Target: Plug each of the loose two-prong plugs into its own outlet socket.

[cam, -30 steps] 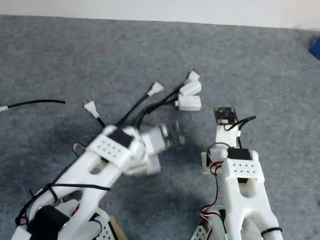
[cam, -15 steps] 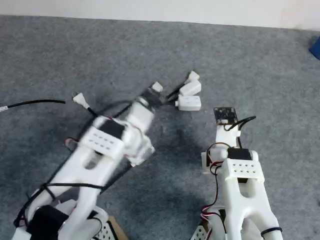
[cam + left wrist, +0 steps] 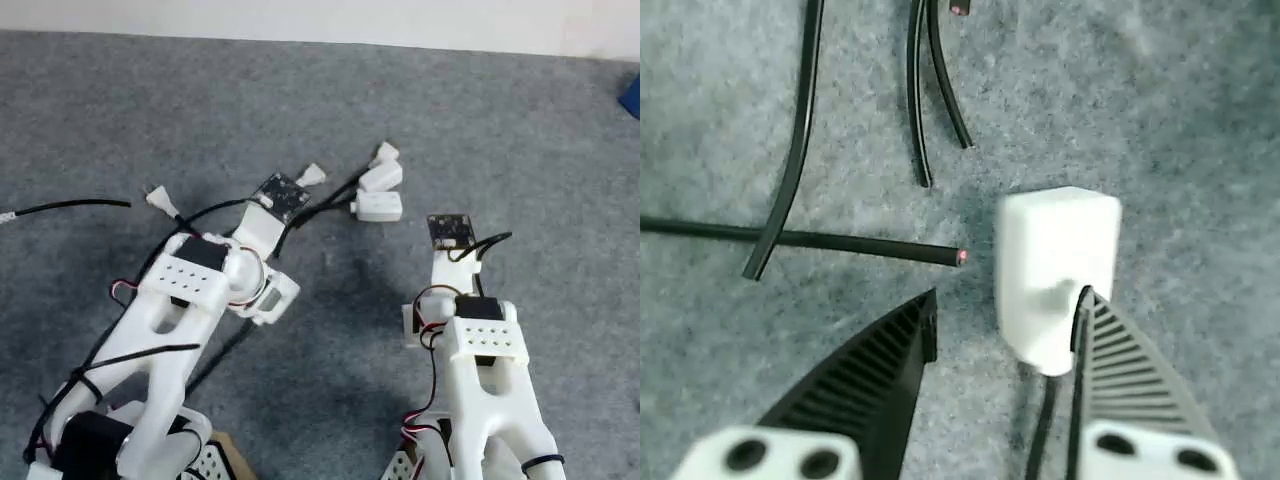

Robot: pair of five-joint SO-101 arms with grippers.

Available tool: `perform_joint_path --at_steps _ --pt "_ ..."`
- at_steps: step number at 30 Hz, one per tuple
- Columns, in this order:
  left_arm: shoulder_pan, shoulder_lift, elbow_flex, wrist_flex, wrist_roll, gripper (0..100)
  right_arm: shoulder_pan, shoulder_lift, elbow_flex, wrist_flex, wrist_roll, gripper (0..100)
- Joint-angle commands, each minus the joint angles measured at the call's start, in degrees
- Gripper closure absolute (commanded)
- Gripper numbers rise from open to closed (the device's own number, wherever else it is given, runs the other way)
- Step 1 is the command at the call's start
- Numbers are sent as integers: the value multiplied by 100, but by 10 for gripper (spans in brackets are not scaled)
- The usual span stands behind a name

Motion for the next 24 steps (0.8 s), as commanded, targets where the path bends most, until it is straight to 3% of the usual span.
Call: perform_joint_path --at_steps 1,7,12,24 --pt "-84 -66 -198 -70 -79 776 31 -92 -22 -75 79 584" --pt "-242 -75 -277 -88 -79 777 31 -92 -22 -75 79 584" --pt "40 -13 -40 -466 -97 777 31 -92 -22 -75 79 584" --pt "593 -4 215 -484 -105 777 31 -92 -22 -75 79 584"
